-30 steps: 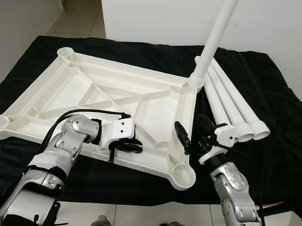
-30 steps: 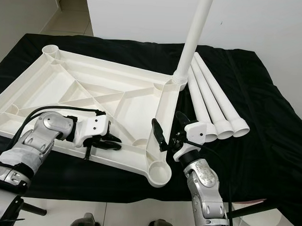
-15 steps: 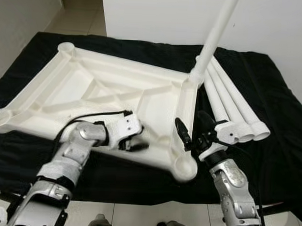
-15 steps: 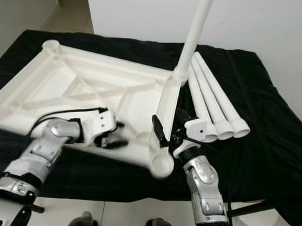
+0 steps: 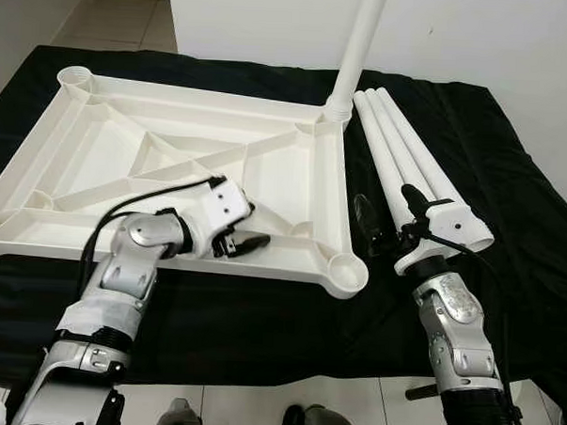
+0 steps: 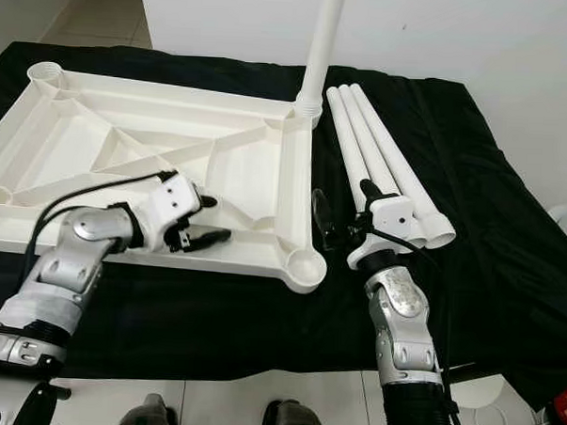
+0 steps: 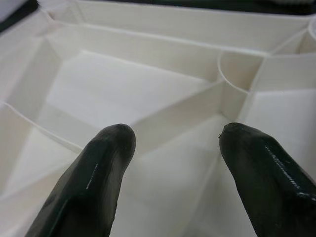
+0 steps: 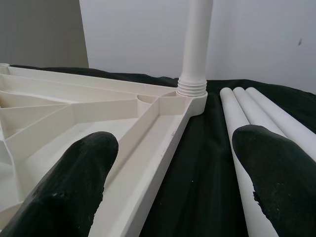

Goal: Building children table

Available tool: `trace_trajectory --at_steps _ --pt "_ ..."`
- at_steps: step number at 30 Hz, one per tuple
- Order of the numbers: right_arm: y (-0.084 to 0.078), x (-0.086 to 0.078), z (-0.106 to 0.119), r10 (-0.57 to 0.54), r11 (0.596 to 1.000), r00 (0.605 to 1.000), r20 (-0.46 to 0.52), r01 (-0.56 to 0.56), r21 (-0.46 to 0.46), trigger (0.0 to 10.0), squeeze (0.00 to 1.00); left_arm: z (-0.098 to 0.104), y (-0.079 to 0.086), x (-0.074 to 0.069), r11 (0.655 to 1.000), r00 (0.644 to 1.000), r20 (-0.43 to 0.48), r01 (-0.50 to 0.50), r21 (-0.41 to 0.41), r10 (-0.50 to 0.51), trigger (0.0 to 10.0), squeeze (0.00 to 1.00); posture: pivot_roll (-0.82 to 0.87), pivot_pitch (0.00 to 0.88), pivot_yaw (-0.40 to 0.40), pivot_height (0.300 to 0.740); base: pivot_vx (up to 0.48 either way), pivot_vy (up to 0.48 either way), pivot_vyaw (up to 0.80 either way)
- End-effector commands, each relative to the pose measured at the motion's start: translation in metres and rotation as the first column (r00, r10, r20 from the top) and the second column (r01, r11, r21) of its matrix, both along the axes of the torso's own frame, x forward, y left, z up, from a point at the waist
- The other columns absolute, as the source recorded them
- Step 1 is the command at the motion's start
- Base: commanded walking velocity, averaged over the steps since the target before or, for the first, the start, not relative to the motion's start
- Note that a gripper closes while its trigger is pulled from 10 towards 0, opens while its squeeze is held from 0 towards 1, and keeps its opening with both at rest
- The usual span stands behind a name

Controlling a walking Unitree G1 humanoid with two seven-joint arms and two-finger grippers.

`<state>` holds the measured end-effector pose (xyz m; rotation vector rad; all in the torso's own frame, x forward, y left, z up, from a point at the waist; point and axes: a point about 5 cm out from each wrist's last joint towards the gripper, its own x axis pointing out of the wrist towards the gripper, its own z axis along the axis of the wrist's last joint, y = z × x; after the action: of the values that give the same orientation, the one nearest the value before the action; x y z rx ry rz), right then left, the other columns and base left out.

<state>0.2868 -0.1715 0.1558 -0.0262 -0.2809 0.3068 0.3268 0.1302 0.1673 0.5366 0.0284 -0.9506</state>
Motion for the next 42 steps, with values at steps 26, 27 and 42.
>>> trace_trajectory --at_steps 26,27,42 --pt "-0.029 0.028 -0.016 -0.319 0.948 0.94 -0.124 0.315 -0.052 10.0 0.0 0.032 -0.049 0.001 0.803 0.982 -0.172 -0.162 -0.573 0.076 10.0 0.0 0.06 0.04 -0.038 0.74 0.0 0.0 0.0" --pt "-0.026 0.024 -0.029 -0.299 0.954 0.939 -0.169 0.294 -0.052 10.0 0.0 0.027 -0.058 -0.005 0.8 0.978 -0.196 -0.168 -0.575 0.064 10.0 0.0 0.06 0.031 -0.041 0.74 0.0 0.0 0.0" --pt "-0.014 0.014 -0.062 -0.269 0.959 0.915 -0.302 0.283 0.002 10.0 0.0 0.016 -0.081 -0.012 0.812 0.954 -0.291 -0.222 -0.539 0.067 10.0 0.0 0.07 0.019 -0.056 0.74 0.0 0.0 0.0"
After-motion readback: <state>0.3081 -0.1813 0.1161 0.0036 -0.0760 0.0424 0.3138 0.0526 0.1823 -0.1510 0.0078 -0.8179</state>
